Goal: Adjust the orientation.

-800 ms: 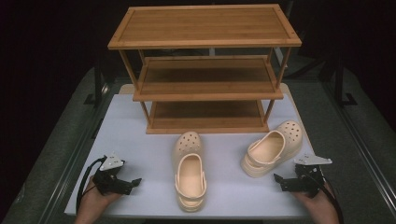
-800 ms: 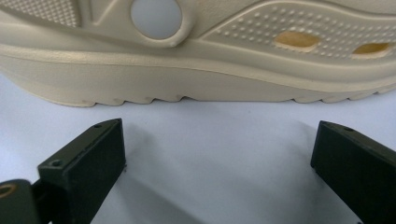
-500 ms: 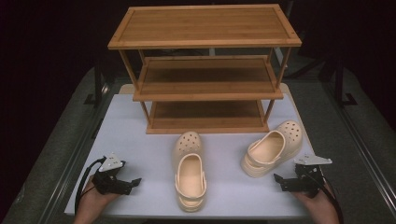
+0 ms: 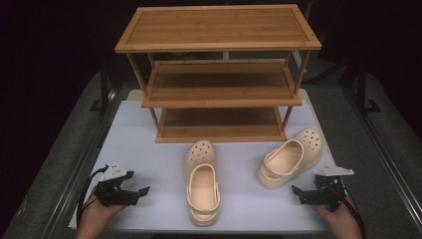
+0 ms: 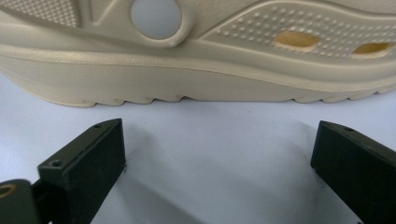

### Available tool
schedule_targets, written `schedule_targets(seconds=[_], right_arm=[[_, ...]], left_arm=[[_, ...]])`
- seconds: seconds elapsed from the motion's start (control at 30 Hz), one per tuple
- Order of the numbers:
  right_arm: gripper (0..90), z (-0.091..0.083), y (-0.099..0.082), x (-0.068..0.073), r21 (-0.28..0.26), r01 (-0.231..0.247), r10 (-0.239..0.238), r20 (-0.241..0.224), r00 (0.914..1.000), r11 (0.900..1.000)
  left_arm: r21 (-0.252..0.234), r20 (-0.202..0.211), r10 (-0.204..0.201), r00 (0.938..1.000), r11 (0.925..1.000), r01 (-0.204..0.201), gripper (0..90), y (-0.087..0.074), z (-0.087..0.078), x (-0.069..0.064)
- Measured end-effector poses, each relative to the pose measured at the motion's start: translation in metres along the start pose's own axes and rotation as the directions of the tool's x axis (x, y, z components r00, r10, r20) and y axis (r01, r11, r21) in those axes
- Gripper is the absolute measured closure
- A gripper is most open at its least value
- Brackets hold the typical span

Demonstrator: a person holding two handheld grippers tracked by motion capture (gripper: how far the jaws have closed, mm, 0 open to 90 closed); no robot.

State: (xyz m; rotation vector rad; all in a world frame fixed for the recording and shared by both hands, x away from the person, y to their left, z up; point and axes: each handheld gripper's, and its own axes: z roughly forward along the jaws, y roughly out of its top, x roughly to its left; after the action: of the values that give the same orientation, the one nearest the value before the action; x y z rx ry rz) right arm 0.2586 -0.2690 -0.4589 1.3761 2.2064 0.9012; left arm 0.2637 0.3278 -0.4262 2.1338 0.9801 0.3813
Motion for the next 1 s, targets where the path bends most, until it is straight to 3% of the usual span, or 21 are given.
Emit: schedule_targets(seconds=[0.23, 0.47, 0.77, 1.0], right_arm=[[2.5, 0.0, 0.0, 0.0, 0.0, 0.0, 0.0, 0.0, 1.0, 1.0], [2.5, 0.0, 0.0, 0.0, 0.001, 0.001, -0.001, 0.0, 1.0, 1.0], [2.5, 0.0, 0.0, 0.0, 0.0, 0.001, -0.001, -0.001, 1.0, 1.0], [2.5, 0.0, 0.0, 0.0, 0.0, 0.0, 0.0, 0.0, 1.0, 1.0]], left_arm=[[-0.011, 0.022, 0.026, 0.9994, 0.9996, -0.025, 14.9, 0.015, 0.0, -0.012], [-0.039, 0.076, 0.057, 0.9955, 0.9978, -0.054, 15.3, 0.04, 0.003, -0.029], [-0.059, 0.138, 0.091, 0.9862, 0.9948, -0.083, 15.4, 0.063, 0.014, -0.047], [-0.074, 0.176, 0.13, 0.9756, 0.9902, -0.119, 15.4, 0.081, 0.025, -0.065]])
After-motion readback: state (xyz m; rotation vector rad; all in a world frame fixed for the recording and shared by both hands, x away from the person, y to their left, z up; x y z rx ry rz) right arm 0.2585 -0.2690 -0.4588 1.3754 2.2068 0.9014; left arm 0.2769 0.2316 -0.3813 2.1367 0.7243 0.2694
